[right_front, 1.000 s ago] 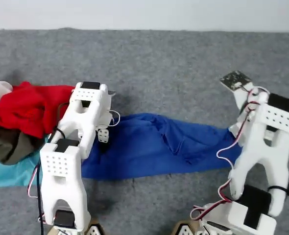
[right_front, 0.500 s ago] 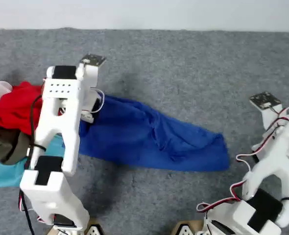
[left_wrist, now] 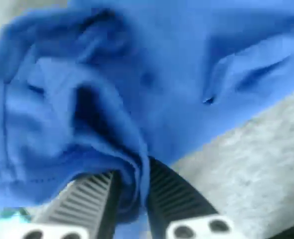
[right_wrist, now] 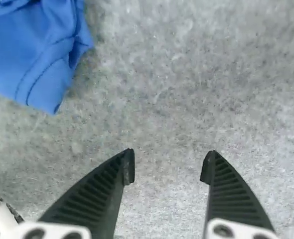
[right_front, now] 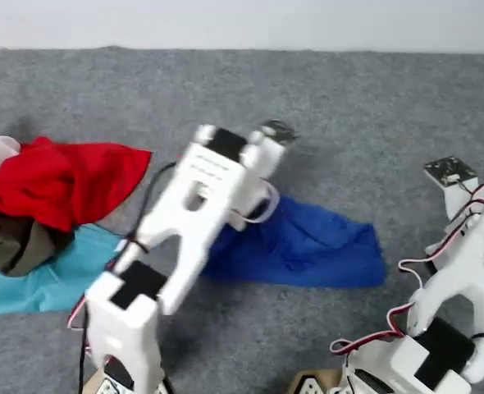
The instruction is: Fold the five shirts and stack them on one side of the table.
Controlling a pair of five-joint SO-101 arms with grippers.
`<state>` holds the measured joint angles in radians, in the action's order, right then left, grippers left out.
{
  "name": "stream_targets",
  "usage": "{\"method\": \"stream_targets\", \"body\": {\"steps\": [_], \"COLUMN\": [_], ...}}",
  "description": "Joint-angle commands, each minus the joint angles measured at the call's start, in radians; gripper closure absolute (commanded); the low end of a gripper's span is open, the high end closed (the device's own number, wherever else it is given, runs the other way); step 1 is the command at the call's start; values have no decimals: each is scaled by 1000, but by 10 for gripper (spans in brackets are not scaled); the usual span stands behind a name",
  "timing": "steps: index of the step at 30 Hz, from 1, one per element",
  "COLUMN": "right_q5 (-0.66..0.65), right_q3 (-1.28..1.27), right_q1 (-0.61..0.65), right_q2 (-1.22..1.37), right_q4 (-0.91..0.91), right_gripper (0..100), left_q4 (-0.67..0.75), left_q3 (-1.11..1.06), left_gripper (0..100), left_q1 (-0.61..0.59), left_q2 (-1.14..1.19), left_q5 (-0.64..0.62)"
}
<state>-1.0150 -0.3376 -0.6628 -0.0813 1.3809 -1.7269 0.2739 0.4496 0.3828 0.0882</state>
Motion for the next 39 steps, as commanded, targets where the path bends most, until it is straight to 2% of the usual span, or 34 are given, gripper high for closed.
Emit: {"method": "stream_targets", "body": {"steps": [1, 7, 16, 21, 26, 35, 39], "right_q5": [-12, -9, -8, -8, -8, -8, -5], "right_q3": [3, 3, 3, 3, 3, 3, 12], "right_q1": [-7, -4, -8, -10, -7, -2, 48], "right_q2": [-18, -15, -21, -21, -21, -19, -24], "right_q4": [-2, 8, 10, 18, 45, 47, 71], "right_gripper": [768, 768, 768, 768, 768, 768, 767], "left_q4": [-32, -32, -31, -31, -31, -31, -31], "left_q3": [185, 375, 673, 874, 1006, 1010, 1001], "left_gripper": [951, 945, 945, 937, 816, 820, 820], "left_q1": [101, 167, 385, 440, 416, 293, 195], "left_q2": [66, 167, 404, 557, 618, 614, 575], "left_q5": [-51, -68, -68, -74, -224, -233, -236]}}
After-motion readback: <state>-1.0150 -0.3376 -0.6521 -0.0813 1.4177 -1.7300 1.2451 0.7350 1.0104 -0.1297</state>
